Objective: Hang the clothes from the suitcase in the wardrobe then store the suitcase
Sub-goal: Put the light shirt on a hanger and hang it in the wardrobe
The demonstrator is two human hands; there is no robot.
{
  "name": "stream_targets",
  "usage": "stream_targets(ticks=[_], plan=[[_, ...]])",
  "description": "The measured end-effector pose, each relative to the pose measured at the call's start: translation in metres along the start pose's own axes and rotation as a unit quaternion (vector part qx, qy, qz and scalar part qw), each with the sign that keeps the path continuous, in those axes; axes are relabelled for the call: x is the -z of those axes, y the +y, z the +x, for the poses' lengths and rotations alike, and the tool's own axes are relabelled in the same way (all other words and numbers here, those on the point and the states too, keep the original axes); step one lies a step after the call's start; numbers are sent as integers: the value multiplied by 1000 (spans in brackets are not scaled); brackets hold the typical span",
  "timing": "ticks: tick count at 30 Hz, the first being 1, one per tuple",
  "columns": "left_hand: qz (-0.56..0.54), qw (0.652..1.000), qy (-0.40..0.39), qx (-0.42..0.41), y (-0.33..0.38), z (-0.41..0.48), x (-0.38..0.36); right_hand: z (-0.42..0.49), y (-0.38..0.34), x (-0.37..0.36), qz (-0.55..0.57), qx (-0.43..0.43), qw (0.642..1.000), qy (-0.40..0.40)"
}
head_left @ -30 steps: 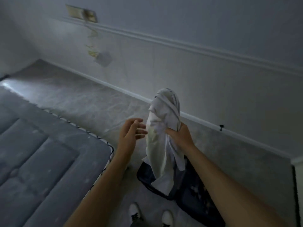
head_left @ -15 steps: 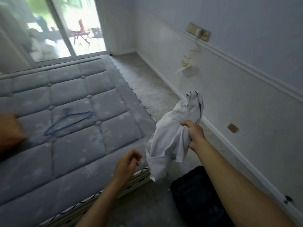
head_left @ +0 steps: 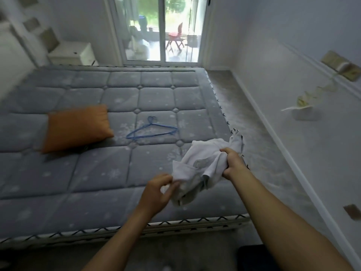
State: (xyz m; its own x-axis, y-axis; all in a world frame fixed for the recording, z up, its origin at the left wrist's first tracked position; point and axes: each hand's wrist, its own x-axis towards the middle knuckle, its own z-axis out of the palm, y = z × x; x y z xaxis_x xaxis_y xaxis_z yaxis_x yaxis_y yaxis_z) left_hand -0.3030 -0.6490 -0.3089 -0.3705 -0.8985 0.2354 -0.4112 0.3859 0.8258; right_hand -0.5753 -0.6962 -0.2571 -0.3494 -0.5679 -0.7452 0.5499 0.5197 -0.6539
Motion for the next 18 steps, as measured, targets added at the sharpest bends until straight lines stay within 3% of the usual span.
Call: stream_targets(ticks=[7, 13, 18], plan=[[-95, 978, 141, 117, -9, 34, 59, 17, 13, -66, -90, -67, 993, -45], [-148, 956, 205, 151, -6, 82, 118, 41, 18, -114, -220, -91, 962, -137], [-178, 949, 194, 173, -4, 133, 156, 73, 21, -148, -336, -82, 918, -194]])
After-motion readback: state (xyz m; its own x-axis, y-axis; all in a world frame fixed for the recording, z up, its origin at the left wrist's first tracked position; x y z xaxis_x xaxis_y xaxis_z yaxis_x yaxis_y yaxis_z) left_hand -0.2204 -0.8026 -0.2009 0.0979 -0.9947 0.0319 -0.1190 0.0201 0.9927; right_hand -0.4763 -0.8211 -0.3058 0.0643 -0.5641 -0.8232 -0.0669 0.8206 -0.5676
